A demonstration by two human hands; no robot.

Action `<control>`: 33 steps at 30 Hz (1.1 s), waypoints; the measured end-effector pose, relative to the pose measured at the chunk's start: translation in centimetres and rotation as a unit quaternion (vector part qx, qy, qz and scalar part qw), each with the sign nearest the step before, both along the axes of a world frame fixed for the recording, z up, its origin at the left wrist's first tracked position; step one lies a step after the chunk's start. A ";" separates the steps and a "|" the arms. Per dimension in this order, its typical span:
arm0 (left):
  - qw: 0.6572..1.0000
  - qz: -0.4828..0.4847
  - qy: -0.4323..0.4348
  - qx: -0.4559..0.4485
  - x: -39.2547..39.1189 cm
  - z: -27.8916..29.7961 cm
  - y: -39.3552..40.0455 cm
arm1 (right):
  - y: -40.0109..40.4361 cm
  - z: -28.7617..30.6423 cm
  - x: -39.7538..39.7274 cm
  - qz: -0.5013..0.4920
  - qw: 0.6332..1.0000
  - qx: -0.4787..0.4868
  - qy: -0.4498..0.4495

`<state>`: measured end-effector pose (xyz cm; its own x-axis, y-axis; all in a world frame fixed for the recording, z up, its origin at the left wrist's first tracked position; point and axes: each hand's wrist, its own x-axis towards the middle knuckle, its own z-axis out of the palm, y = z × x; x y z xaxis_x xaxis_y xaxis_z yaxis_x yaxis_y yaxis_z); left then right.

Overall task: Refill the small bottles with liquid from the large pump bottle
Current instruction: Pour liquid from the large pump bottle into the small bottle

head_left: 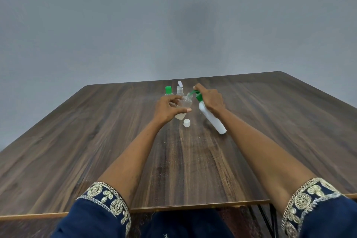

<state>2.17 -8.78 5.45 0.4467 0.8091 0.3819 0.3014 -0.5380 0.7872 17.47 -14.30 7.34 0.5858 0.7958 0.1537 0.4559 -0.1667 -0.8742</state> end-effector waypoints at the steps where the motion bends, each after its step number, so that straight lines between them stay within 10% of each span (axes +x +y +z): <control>1: 1.000 0.001 0.000 -0.002 0.0 0.0 0.0 | -0.1 0.1 0.0 0.008 1.000 -0.008 0.000; 33: 1.000 -0.003 -0.013 -0.009 0.0 0.1 -0.2 | 0.0 0.0 0.3 0.025 0.999 -0.019 -0.028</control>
<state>2.20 -8.98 5.56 0.4409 0.8134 0.3794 0.2781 -0.5257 0.8039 17.74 -14.29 7.30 0.5362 0.8298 0.1547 0.5134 -0.1751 -0.8401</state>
